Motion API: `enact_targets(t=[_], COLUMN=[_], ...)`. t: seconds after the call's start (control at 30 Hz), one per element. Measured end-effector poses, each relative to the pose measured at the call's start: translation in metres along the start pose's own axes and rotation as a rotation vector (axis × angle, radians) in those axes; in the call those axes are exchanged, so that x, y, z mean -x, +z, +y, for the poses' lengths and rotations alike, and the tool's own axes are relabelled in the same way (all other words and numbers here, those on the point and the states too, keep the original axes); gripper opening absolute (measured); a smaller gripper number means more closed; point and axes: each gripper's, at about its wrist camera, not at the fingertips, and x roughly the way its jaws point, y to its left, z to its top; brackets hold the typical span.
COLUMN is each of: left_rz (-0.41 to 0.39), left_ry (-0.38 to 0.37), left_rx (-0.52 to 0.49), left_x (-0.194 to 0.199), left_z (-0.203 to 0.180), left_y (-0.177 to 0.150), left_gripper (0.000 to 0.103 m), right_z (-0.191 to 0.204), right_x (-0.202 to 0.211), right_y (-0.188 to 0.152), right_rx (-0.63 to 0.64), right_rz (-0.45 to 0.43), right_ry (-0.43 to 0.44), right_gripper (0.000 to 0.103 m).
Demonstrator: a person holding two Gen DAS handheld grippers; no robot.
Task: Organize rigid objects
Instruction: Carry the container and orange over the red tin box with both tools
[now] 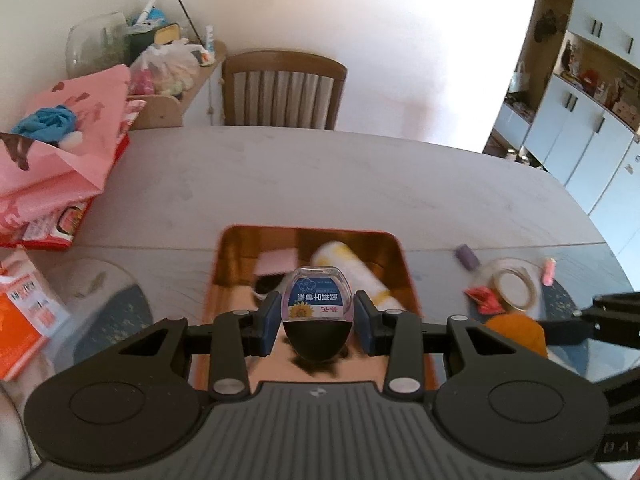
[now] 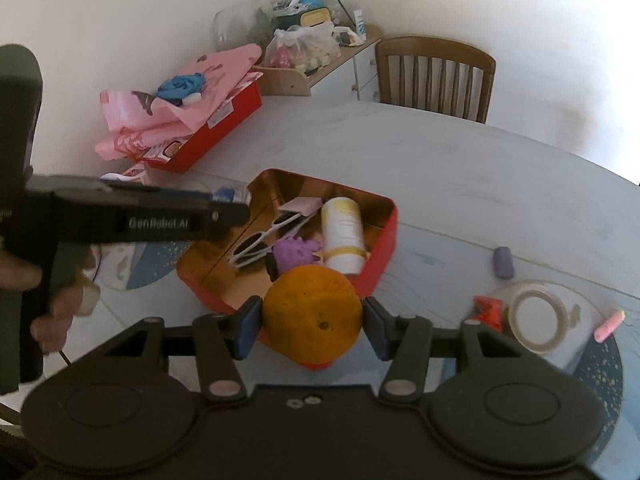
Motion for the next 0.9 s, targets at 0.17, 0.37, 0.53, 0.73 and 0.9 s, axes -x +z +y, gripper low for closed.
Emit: enact_targets(t=[0.17,0.37,0.53,0.73,0.9], left_rz=[0.003,0.025,0.049,0.073,0.098], left_ry=[0.014,0.030,0.016,0.006,0.002], left_rx=[0.010,-0.027,-0.046,-0.083,-0.091], left_x=[-0.019,-0.046,-0.066,-0.088,-0.105], left_z=[0.023,0.030,0.030,0.027,0.028], left_y=[0.012,0.021,0.026,0.028,0.028], left_gripper=[0.038,0.038,0.038,0.038,0.038], right_z=[0.009,0.019,0.024,0.031,0.035], right_x=[-0.024,-0.059,-0.075,-0.089,-0.097], right_y=[0.010,0.018,0.022,0.021,0.020], right_rx=[0.010,0.045,0.066,0.095,0.119], right_rz=[0.027,0.074,0.102,0.146,0.158], right_ry=[-0.007,-0.042,-0.045,-0.049,-0.045], right_gripper=[0.053,0.053,0.053,0.053,0.053])
